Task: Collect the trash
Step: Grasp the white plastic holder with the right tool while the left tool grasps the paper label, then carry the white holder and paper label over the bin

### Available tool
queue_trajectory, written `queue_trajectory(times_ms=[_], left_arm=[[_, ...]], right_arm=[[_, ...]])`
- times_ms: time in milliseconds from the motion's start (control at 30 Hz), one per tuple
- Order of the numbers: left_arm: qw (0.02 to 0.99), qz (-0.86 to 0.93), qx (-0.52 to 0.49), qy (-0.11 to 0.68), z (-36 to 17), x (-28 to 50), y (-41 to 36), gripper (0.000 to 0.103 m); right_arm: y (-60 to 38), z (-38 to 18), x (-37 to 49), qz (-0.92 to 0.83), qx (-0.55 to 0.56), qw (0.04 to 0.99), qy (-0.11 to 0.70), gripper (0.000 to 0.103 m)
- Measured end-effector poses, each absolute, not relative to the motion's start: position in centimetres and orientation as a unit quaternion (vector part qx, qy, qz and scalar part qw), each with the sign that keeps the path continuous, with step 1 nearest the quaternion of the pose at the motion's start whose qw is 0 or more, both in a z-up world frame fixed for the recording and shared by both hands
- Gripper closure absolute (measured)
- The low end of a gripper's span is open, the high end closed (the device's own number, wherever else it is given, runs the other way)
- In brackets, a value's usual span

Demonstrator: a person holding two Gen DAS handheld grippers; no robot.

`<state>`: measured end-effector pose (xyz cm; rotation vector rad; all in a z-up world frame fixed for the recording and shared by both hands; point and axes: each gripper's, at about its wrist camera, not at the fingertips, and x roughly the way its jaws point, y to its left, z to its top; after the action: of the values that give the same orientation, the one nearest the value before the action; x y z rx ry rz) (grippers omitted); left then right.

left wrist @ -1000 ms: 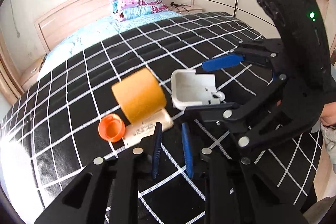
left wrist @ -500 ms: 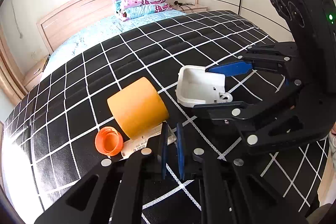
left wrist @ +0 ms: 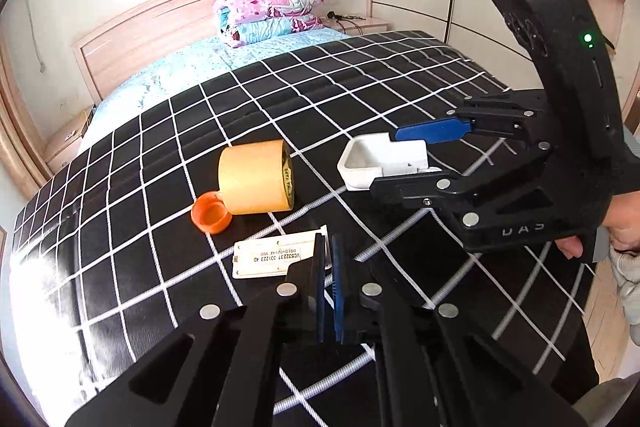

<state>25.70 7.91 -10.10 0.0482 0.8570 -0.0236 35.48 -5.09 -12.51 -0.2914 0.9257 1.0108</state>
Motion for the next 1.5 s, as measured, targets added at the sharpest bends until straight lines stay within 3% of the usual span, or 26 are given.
queue_trajectory(times_ms=[700, 867, 1133, 1300, 1333, 1367, 1500], left_arm=[[0.913, 0.008, 0.006, 0.407, -9.9, 21.9, 8.1, 0.1], [0.914, 0.009, 0.003, 0.407, -9.9, 20.7, 8.0, 0.1], [0.914, 0.013, -0.003, 0.406, -9.7, 18.7, 8.1, 0.1], [0.914, 0.015, -0.008, 0.406, -10.0, 17.7, 8.2, 0.1], [0.913, 0.016, -0.009, 0.406, -10.0, 17.6, 8.2, 0.1], [0.913, 0.017, -0.011, 0.407, -10.1, 17.5, 8.3, 0.1], [0.913, 0.023, -0.018, 0.406, -10.3, 17.5, 8.8, 0.1]], right_arm=[[-6.4, -10.9, 31.6, 0.47, -0.129, 0.767, 0.417, 0.049], [-6.6, -10.6, 30.6, 0.473, -0.13, 0.767, 0.414, 0.059], [-6.8, -10.4, 29.3, 0.475, -0.137, 0.767, 0.409, 0.061], [-7.1, -10.0, 29.0, 0.475, -0.137, 0.769, 0.406, 0.067], [-7.1, -10.0, 28.9, 0.474, -0.138, 0.769, 0.405, 0.072], [-7.2, -10.0, 28.7, 0.476, -0.138, 0.768, 0.405, 0.093], [-7.4, -10.0, 28.4, 0.478, -0.141, 0.766, 0.406, 0.095]])
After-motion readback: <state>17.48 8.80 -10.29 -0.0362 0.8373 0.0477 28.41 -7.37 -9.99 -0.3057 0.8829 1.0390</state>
